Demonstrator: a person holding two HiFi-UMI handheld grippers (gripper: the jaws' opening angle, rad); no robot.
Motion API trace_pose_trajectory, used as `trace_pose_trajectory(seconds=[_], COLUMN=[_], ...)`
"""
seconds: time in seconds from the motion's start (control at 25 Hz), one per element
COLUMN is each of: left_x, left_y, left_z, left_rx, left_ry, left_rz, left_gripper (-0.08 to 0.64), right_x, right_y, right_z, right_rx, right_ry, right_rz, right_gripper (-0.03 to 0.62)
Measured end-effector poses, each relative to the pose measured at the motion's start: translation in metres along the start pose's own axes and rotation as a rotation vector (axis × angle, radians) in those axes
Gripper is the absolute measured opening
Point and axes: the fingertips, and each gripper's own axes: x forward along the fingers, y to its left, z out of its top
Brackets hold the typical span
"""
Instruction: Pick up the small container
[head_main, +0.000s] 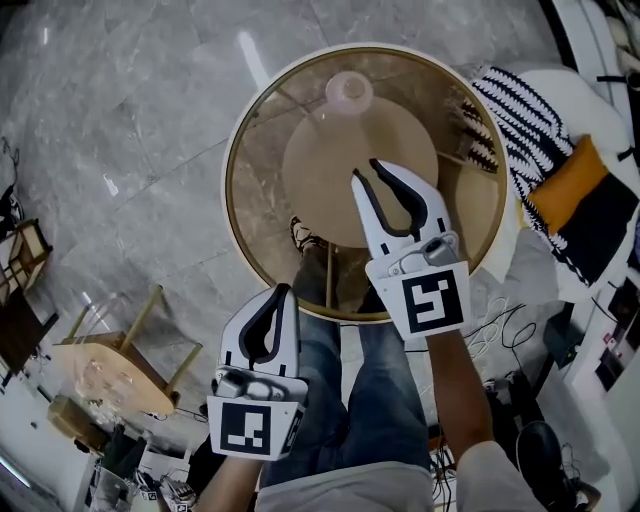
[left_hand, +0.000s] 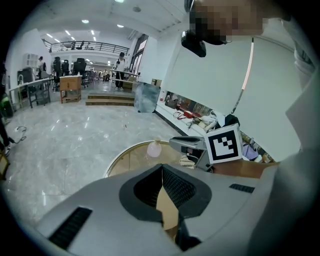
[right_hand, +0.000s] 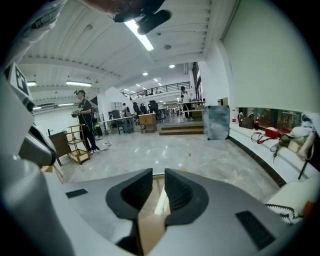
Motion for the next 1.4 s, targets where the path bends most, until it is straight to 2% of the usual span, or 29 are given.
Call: trace_pose_trajectory(seconds=[0.36,0.52,0.96,1.4], left_x=[0.007,0.010,0.016,0.016], left_y=[0.014,0.018,0.031,0.039], left_z=[0.002,0.001,-0.001,-0.007], left_rx=[-0.007,-0.012,-0.010,-0.015], left_ry=[0.015,0.019,0.039,0.043], left_rz=[-0.011,-0.020,-0.035,-0.027], left_gripper=[0.018,0.018,0.018,0.018], right_x=[0.043,0.062,0.098,0.121], right_y=[-0.027,-0.037,-0.057,-0.065], right_z=[-0.003,-0.007,-0.021,-0.028], right_rx=[0.037,0.035,0.064,0.066], right_ry=[-0.007,-0.003,0.038,0.057], right_rz=[-0.073,-0.085,-0.142,-0.171], right_gripper=[0.105,0.149,0.201,0.202])
